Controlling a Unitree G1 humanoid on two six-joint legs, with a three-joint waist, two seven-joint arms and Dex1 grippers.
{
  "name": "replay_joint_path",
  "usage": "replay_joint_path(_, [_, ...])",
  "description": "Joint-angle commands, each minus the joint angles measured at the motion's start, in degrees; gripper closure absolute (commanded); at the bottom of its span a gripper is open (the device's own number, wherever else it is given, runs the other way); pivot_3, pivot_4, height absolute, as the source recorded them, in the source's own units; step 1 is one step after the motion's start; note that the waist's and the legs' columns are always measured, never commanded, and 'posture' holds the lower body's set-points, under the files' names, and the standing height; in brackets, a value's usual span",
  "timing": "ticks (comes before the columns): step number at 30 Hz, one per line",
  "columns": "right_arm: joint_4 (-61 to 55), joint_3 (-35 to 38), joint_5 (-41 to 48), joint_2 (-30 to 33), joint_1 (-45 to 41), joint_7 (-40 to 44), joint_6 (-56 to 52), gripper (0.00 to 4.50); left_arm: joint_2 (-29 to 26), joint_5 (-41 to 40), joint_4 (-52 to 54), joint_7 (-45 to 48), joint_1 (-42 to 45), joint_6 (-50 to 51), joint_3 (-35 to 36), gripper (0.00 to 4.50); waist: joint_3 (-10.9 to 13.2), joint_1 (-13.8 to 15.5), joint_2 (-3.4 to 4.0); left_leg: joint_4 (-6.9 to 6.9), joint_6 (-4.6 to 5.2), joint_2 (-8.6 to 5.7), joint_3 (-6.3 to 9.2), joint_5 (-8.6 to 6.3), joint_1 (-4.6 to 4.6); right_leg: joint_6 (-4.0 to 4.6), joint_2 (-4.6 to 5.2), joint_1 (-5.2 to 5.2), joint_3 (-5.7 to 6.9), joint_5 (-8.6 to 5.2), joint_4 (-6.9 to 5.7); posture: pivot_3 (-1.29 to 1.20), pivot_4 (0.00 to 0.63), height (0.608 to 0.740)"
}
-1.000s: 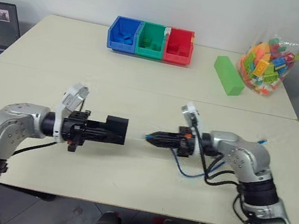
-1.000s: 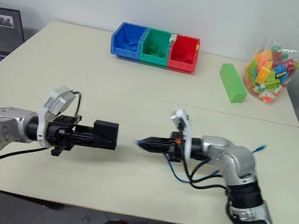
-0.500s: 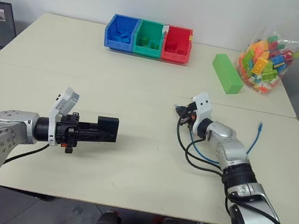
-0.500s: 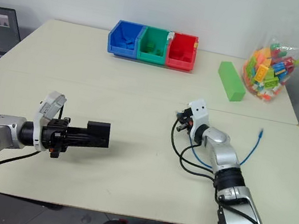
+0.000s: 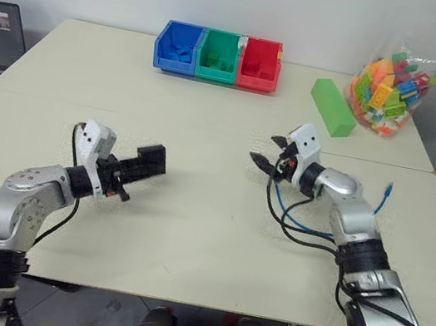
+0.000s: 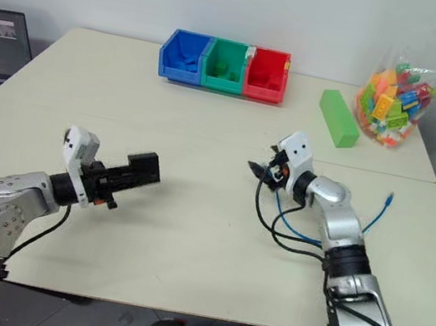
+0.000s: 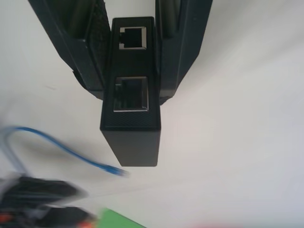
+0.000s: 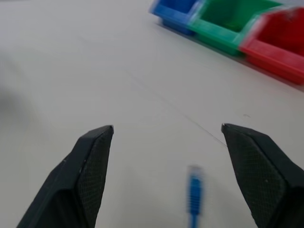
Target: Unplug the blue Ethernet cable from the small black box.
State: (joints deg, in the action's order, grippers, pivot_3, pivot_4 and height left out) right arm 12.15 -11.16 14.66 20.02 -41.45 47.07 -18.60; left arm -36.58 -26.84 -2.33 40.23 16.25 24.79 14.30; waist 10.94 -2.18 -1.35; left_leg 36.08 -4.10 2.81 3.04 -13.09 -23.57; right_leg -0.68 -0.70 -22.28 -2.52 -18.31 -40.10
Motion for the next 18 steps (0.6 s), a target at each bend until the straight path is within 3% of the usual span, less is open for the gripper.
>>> replay_joint_path(1, [-10.99,-3.88,0.91,-0.21,-0.72,3.38,-5.06,0.76,3.3,6.59,-7.4,-10.46,2.2,-13.0,4.71,3.72,-0.02,-0.17,-0.03,0.0,0.0,0.02,-0.02,0.0,0.03,0.0,0.01,-0.01,-0.01,0.0,-0.03,0.0,0.15,0.74])
replay_joint_path(12, [-13.29,-6.83,-1.34,-2.65,-2.22,2.97,-7.57,0.76,5.54,9.53,-24.44,-13.66,4.41,-22.81,5.38,3.72,-0.05,0.52,-0.08,0.06,0.0,-0.13,0.02,0.0,0.0,-0.05,0.01,0.02,0.1,0.03,-0.09,0.0,0.15,0.74])
replay_joint_path(14, [-13.65,-6.82,-1.37,-2.56,-2.03,3.11,-7.77,0.76,5.68,9.22,-25.1,-13.39,4.18,-23.07,5.52,3.0,-0.06,0.53,-0.09,0.06,-0.01,-0.13,0.04,0.01,-0.02,-0.05,0.01,0.02,0.13,0.03,-0.09,0.0,0.15,0.74])
replay_joint_path(18, [-14.39,-6.66,-1.52,-2.49,-1.71,3.32,-8.29,0.76,5.76,9.08,-24.94,-13.28,3.71,-23.13,5.71,2.19,-0.06,0.44,-0.09,0.06,-0.01,-0.1,0.06,0.01,-0.01,-0.05,0.01,0.02,0.13,0.03,-0.12,0.0,0.15,0.74])
